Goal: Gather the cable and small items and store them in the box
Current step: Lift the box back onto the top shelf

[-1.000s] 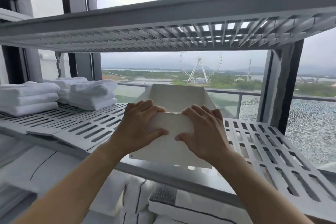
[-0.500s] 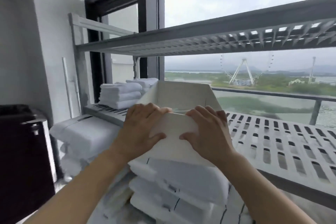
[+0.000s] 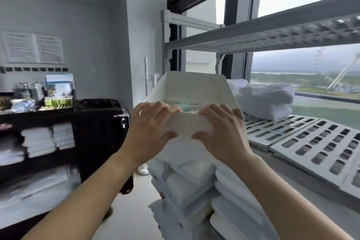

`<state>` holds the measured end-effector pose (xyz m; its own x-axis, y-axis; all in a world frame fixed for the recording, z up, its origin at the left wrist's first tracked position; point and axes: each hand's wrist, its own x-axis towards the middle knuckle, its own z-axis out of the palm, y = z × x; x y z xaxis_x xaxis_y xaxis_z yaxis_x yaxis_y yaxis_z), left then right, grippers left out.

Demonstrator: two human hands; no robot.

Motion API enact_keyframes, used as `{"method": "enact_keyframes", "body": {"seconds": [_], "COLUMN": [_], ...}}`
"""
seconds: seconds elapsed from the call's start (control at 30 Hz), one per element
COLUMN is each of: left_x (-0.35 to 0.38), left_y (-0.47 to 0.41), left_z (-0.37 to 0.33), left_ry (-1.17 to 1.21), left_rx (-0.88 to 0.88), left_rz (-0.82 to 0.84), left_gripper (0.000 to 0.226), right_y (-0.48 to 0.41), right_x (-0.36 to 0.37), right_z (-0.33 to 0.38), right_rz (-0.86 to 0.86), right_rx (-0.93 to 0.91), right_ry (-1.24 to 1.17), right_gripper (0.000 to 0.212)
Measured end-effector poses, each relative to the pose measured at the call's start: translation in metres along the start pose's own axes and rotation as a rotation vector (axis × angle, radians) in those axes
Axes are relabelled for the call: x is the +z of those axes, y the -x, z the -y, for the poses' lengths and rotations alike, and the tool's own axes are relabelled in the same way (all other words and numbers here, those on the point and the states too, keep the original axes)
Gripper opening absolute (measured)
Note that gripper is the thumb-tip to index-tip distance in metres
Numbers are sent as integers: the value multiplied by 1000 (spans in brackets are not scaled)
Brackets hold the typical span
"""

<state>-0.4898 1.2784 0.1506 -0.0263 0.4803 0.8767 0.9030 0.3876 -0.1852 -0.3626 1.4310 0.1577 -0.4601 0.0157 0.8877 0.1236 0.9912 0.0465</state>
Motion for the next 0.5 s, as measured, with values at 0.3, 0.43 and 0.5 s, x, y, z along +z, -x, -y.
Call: {"method": "enact_keyframes", "body": {"seconds": [0.3, 0.43, 0.5], "left_x": [44, 66, 74], "left_y": [-22, -43, -50], "left_z": [106, 149, 166], "left_ry": [-126, -164, -182], "left_rx": [-79, -121, -130], "left_rz": [-54, -50, -55], "left_gripper": [47, 51, 51], "right_y": [-83, -125, -143], "right_x": [110, 154, 172], "right_z": [-1, -9, -12], "right_rz": [-76, -103, -116], "right_rx": [-95, -144, -162], "right_ry": [-82, -102, -115], "right_gripper": [47, 48, 49]}}
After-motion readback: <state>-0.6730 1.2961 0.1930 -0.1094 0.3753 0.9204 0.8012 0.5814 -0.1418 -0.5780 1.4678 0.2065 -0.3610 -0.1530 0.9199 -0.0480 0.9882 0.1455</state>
